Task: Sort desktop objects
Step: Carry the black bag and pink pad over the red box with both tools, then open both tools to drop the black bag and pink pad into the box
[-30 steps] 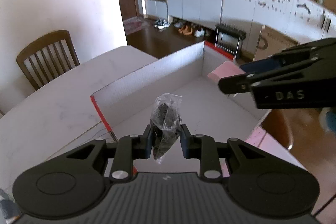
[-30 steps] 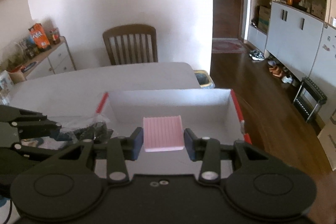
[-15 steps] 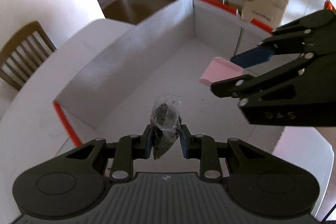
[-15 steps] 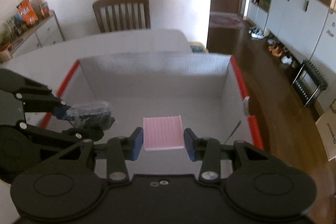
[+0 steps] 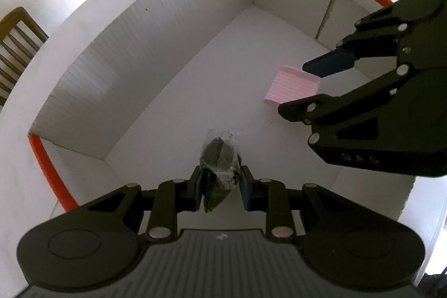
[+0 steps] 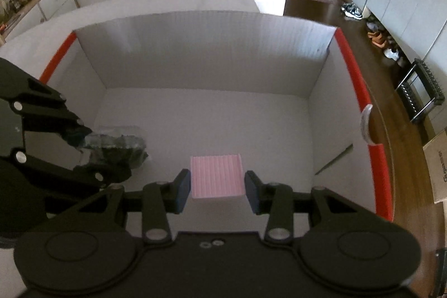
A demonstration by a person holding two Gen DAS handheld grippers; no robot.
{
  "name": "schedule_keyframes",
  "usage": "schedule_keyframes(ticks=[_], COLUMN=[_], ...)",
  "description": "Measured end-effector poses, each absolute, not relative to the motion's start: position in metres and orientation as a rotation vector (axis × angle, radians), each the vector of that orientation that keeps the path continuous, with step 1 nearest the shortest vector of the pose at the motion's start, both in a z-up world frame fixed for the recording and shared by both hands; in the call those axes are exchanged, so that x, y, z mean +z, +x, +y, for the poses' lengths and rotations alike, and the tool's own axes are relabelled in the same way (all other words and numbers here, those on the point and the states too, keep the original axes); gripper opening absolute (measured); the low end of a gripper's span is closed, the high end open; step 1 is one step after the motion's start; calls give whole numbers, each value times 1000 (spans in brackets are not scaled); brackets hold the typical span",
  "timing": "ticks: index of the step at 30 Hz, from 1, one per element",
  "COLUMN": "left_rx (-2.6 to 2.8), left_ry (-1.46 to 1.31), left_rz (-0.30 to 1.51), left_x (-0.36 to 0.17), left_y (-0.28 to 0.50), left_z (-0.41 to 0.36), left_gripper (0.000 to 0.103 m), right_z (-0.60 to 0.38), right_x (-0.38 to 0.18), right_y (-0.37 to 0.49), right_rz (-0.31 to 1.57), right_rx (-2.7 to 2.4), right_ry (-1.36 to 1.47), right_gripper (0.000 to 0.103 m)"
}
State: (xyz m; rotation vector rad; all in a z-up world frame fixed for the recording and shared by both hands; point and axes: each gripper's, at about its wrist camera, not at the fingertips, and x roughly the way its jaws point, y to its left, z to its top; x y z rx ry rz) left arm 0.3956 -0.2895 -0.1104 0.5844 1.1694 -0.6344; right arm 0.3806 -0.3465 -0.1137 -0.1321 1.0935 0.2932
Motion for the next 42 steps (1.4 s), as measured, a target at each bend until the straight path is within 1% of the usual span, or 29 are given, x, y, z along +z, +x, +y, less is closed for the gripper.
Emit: schedule_keyframes(ticks=[7,14,16,20,22,23,24,25,27,28,37,38,39,42], left_rx=[-644,-661,-662,-665,-668,-664,-665,-664,-668,-680,-670,-666,-665,-659], left_ry=[589,568,558,535,519,509,501,498,487,475,402,386,371,327], left_rz=[1189,1169,1164,1166,1170,1170,1170,1168,1154,1146,1063,1052,1040,1006], left_x=[-116,-110,-107,-103,-102,-100,-99,-97,-92,-89,-67,-63,-67,-58], left_y=[395,390,389,385,391,391,391,391,390,388,369,366,365,353], left_z=[-285,-276,-272,-261,-261,-259,-258,-256,-253,-251,-239,-236,-237,-229], left_gripper=[25,25,25,26,27,28,30,32,54,56,57,57,57,57], right_z=[-347,-351,-356,-364,-368,-371,-373,-375,-378,-380,-388,-388,-388,-388], right_x=[-119,-113,-110,-101,-95,-92,-89,-87,-82,-80,-57,-54,-50,-38], right_y=[385,380,379,378,375,373,371,369,366,365,350,346,344,338], right_rz=[1129,1108,1105,1083,1071,1064,1058,1051,1040,1036,983,971,960,929], right_rx=[304,321,320,332,344,346,345,347,347,347,355,360,362,380], right_ry=[-136,-143,-132,-116,-102,-96,-92,-88,-88,-85,-46,-43,-40,-25], right_gripper=[42,44,46,53,57,61,65,66,66,66,67,69,74,76])
